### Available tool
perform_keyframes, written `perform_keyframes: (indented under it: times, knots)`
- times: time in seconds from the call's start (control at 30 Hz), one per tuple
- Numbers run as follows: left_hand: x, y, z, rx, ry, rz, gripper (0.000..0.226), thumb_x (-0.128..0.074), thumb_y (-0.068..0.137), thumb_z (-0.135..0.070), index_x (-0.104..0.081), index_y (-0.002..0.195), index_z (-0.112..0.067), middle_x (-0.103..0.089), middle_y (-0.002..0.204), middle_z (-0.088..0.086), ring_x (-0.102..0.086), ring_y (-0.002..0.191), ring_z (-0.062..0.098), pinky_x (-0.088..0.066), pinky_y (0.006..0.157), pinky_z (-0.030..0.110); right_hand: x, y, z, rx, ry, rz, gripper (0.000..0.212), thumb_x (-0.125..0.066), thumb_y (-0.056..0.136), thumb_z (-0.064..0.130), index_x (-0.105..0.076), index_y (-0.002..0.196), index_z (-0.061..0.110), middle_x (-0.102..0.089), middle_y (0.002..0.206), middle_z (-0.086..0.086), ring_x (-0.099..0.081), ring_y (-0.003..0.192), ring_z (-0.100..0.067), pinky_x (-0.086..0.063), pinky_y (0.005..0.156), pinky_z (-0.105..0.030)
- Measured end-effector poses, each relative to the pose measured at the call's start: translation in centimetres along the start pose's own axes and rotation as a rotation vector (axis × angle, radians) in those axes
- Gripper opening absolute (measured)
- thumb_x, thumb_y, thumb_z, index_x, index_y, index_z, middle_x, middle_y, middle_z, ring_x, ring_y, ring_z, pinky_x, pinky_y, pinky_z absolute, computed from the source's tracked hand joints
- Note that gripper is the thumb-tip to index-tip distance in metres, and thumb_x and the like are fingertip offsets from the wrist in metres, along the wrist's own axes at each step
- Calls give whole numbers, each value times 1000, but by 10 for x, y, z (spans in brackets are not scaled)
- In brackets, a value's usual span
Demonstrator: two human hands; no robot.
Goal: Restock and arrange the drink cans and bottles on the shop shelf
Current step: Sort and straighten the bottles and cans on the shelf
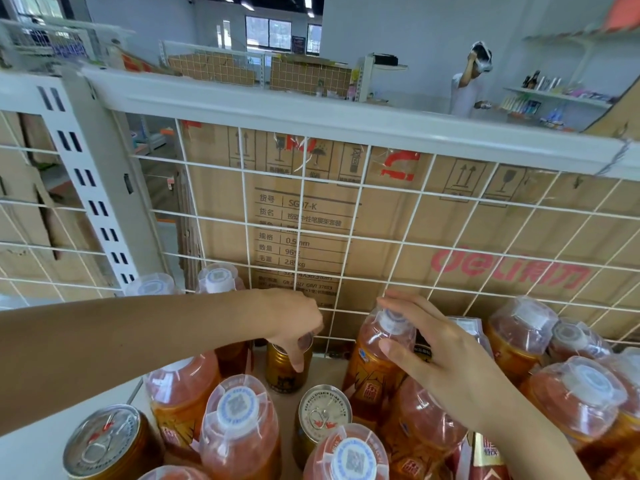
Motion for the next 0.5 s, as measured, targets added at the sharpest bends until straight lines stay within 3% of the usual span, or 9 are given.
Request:
perform_keyframes:
  times: [0.1,0.3,0.5]
  knots:
    - [1,0,1,-9,10,2,73,-64,78,-55,-39,138,-22,-48,132,4,-46,119,23,-44,93,35,-1,0,-2,5,-8,-3,46,-46,89,49,-35,134,46,-31,137,36,-35,123,11,-31,98,-12]
    - [15,-17,-6,-37,-39,-32,67,-58,84,-52,-37,140,-21,-44,139,4,-44,123,21,-39,94,31,0,1,-4,17,-12,-37,42,-46,89,48,-40,131,45,-36,132,37,-39,118,12,-30,93,-3]
    - [36,-82,-6,-119,-181,-380,61,-46,86,-58,-32,141,-35,-35,145,-15,-34,128,2,-30,106,22,3,-4,1,39,-91,-191,46,-39,86,54,-52,126,36,-51,122,27,-51,108,4,-41,88,-12]
Point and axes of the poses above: each hand's wrist, its own y-axis towards the middle knuckle, its own x-axis out of the back of the hand, z = x × y, the point moved 3 cm from there along y, towards the middle knuckle
